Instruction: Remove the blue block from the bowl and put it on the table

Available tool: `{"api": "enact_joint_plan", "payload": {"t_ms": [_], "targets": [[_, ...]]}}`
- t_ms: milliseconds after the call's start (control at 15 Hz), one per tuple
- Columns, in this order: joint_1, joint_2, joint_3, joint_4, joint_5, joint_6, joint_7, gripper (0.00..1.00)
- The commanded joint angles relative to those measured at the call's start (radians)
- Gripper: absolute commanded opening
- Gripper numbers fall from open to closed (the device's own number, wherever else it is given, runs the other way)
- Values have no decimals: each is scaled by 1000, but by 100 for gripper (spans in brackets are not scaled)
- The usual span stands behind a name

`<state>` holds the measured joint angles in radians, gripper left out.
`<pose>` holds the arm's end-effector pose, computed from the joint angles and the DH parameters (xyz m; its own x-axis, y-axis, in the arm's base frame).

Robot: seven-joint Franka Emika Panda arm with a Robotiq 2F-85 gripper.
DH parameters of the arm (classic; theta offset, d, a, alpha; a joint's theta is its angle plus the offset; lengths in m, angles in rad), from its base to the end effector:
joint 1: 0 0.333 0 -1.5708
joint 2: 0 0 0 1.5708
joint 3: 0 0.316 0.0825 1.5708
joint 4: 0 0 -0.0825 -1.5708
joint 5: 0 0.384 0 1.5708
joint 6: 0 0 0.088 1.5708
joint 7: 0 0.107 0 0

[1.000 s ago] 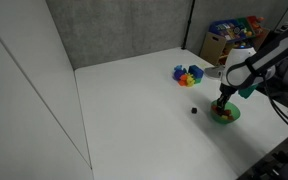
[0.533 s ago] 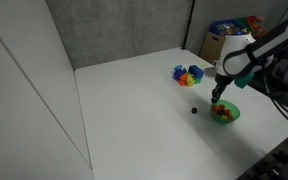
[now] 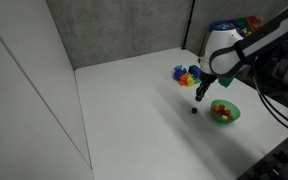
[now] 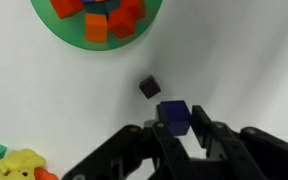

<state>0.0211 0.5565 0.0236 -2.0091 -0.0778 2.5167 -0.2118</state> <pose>0.5974 0.0273 0.1695 0.9488 0.3112 -0.0545 0.3126 -0.9497 0.0189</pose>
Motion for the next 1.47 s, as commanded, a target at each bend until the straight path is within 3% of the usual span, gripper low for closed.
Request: {"api": "enact_joint_plan", "payload": {"t_ms": [0, 667, 1200, 1267, 1400], "targets": [[28, 35, 15, 16, -10, 25, 52, 14], [48, 174, 15, 12, -4, 79, 95, 14], [51, 214, 10, 17, -5, 83, 108, 14], [51, 215, 10, 17, -6, 81, 108, 20], [52, 215, 8, 16, -7, 80, 110, 56]]}}
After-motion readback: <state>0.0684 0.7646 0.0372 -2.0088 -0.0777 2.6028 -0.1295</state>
